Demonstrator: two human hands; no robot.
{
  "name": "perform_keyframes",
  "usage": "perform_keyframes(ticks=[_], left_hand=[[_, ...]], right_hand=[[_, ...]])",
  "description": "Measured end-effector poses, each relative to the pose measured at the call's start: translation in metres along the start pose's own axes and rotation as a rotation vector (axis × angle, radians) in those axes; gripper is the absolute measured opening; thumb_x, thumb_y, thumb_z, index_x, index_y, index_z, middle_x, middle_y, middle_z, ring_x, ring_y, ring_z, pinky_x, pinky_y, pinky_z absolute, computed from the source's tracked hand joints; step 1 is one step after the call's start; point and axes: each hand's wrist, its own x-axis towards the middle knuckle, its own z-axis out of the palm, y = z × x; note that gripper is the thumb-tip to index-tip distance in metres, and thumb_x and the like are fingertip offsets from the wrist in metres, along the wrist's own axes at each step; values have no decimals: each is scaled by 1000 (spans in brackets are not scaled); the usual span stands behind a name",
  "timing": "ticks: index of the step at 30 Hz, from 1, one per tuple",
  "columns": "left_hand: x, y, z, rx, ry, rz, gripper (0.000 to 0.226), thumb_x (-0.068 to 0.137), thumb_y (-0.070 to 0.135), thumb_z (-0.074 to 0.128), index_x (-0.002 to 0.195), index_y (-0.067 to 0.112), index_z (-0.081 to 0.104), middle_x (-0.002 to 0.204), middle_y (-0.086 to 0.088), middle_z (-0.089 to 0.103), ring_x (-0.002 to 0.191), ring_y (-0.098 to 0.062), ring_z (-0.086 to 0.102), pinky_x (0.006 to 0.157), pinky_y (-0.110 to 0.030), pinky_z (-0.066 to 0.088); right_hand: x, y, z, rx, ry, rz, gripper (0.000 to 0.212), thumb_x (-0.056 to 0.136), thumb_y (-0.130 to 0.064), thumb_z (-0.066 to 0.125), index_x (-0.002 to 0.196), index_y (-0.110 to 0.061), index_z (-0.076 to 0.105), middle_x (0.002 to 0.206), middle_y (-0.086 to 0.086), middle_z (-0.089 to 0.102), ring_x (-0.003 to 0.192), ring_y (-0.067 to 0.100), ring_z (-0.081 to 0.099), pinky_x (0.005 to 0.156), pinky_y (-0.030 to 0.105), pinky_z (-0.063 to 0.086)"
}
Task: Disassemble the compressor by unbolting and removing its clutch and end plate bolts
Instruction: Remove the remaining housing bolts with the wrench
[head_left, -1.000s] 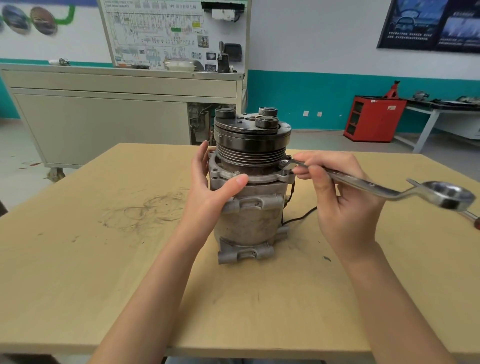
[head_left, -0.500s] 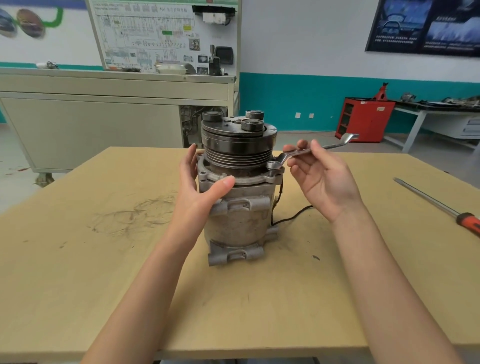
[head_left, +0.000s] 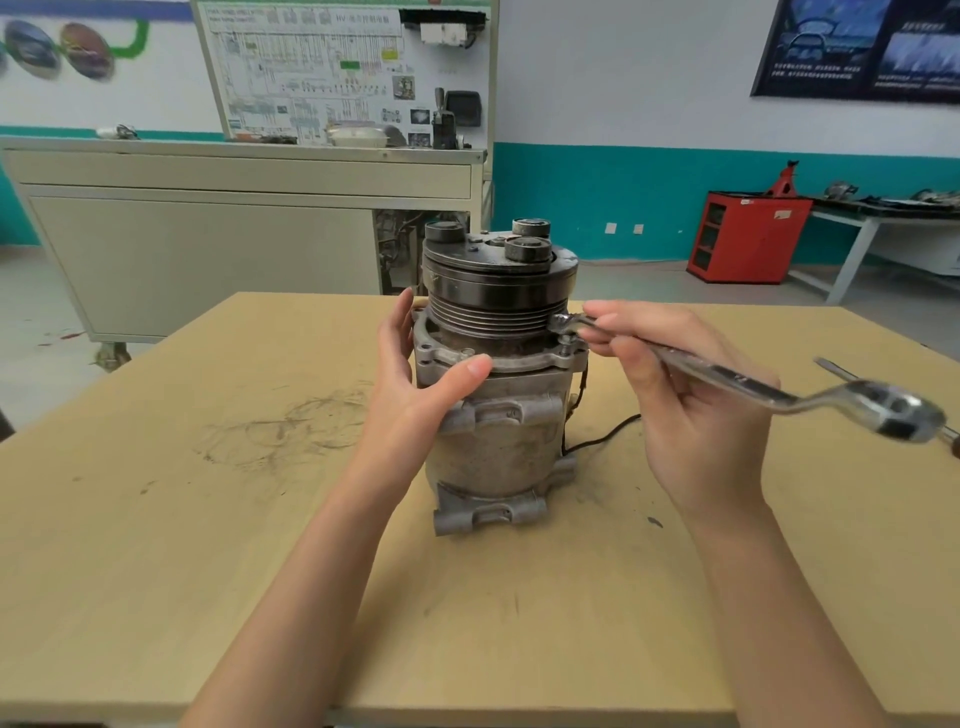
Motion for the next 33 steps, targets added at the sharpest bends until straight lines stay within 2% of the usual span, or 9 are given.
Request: perform_keyframes(ticks=[4,8,11,15,18,24,28,30,33], left_hand=[[0,0,0,3,-3,7,105,56,58,72,147,36,25,129,39,40,115,22,44,88,-5,44],[-1,2,0,-1,-5,-4,107,55,58,72,148,35,24,129,39,40,116,20,45,92,-12,43],[-2,4,1,-3,-6,-10,106,56,57,72,148,35,24,132,36,40,120,16,45,102,-22,41],[-3,7,1,-2,-12,-16,105,56,57,71,147,35,24,133,35,39,121,15,44,106,-25,40],[-4,7,2,-2,-3,-24,105,55,57,71,148,35,24,137,31,38,126,11,42,109,-30,38],[-5,9,1,17,-10,-39,102,55,57,72,145,39,26,137,30,40,125,9,44,110,-35,40],[-5,10,1,18,-8,-44,105,56,57,72,147,37,25,142,25,39,128,7,43,111,-37,38],[-5,10,1,17,-12,-45,105,56,57,72,147,37,25,143,23,39,129,5,43,111,-38,38],[-6,10,1,20,-10,-53,106,55,58,72,148,37,24,144,20,39,131,0,43,112,-39,37]], right_hand=[[-4,1,-1,-96,-13,-68,34,99,-23,46,97,6,64,99,16,66,97,22,66,84,34,54],[-7,2,1,5,39,-6,24,100,-23,42,100,-5,59,98,12,65,91,29,66,76,45,55],[-7,3,5,86,85,62,20,100,-21,43,98,-13,61,94,6,67,86,23,68,73,38,57],[5,13,7,470,191,390,24,101,-13,33,90,-8,54,83,4,71,71,21,69,66,29,55],[26,30,3,778,116,693,29,102,-11,26,85,-6,48,75,10,70,59,21,65,57,26,52],[47,53,-5,840,-138,906,31,102,-19,30,86,-7,53,71,8,69,55,16,63,50,20,49],[41,45,-3,737,121,784,34,103,-21,33,82,-6,56,71,8,72,59,15,68,53,20,53],[35,36,-6,501,240,581,30,102,-21,38,81,-12,58,68,6,72,58,18,69,54,21,55],[24,21,-8,224,217,246,21,100,-21,44,85,-24,59,72,1,72,63,20,71,56,29,58]])
